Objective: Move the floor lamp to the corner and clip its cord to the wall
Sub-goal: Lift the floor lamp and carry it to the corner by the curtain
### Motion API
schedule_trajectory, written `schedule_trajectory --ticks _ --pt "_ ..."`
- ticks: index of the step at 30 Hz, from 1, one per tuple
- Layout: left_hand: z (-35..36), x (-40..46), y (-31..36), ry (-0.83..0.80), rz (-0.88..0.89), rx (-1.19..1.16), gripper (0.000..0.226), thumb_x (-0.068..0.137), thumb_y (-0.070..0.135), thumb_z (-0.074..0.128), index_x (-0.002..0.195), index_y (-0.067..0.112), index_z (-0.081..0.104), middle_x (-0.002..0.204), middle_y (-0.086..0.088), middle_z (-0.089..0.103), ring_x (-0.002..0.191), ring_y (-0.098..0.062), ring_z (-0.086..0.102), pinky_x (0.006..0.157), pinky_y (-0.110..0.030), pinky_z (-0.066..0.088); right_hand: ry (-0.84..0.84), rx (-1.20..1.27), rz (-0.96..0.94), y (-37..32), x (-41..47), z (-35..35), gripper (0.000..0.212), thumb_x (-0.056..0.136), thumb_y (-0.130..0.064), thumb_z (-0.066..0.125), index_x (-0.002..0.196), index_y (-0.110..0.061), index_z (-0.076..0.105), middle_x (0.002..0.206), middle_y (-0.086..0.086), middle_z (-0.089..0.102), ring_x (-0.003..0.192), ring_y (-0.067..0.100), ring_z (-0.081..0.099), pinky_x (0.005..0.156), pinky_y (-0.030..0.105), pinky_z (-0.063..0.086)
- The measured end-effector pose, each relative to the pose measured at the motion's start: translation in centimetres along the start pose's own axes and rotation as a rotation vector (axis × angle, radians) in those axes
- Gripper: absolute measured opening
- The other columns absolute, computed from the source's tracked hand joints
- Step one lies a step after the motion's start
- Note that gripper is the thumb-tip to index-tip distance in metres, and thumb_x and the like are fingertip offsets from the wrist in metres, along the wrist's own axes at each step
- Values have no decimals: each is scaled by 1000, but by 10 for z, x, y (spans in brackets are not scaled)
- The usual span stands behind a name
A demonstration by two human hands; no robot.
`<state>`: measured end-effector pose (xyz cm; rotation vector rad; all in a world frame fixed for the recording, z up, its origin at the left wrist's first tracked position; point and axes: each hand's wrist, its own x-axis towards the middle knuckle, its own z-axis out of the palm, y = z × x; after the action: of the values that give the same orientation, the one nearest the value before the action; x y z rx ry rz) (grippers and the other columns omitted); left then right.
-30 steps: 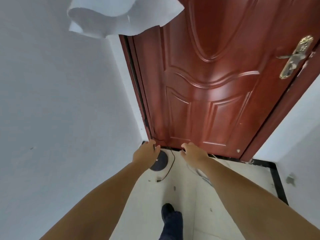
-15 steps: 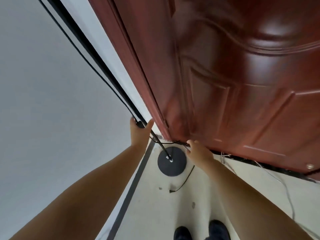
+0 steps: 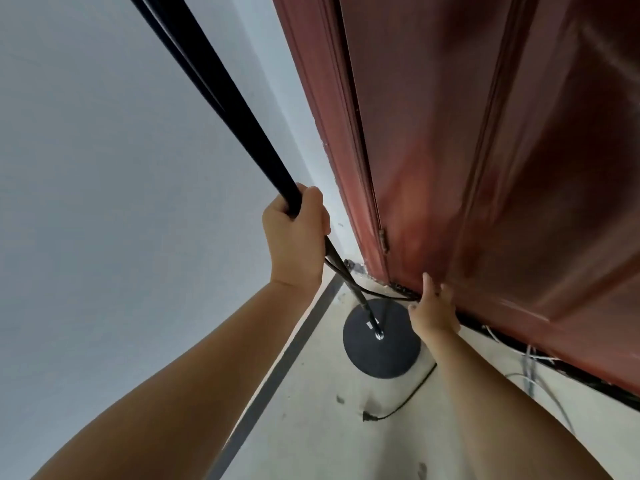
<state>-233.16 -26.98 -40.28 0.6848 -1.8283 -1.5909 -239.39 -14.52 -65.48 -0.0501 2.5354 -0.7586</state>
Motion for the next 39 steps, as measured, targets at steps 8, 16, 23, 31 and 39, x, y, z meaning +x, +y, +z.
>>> schedule_trajectory --ticks 8,16,23,31,39 --pt "-15 9 -3 -24 14 -39 32 72 9 44 44 24 41 38 8 41 44 -12 37 48 -21 39 -290 -226 208 74 -9 24 34 97 -7 36 125 0 54 132 19 54 118 31 55 98 37 46" --pt "-31 12 28 -82 -144 51 41 91 16 49 50 13 46 46 -2 49 54 -17 51 64 -29 49 -230 196 -192 -31 -66 -50 51 100 -27 36 71 -3 69 69 15 74 73 31 71 75 39 57" --pt "-45 25 81 -81 -148 -78 59 92 23 48 36 29 31 33 11 29 35 -10 28 43 -21 35 -194 62 -537 -113 -110 -79 36 98 -37 38 98 -13 64 85 12 68 84 30 64 70 29 42" --pt "-72 15 93 -3 -174 -135 59 91 10 44 38 28 26 34 13 22 34 -9 20 38 -21 27 -389 -96 -601 -162 -121 -76 34 101 -25 37 121 -1 50 114 20 61 100 34 62 82 39 47" --pt "-105 -13 150 145 -216 -161 60 91 11 44 36 29 26 34 12 23 33 -9 20 38 -22 25 -526 -234 -615 -195 -177 -107 33 102 -23 35 120 1 49 117 23 60 102 34 63 82 40 47"
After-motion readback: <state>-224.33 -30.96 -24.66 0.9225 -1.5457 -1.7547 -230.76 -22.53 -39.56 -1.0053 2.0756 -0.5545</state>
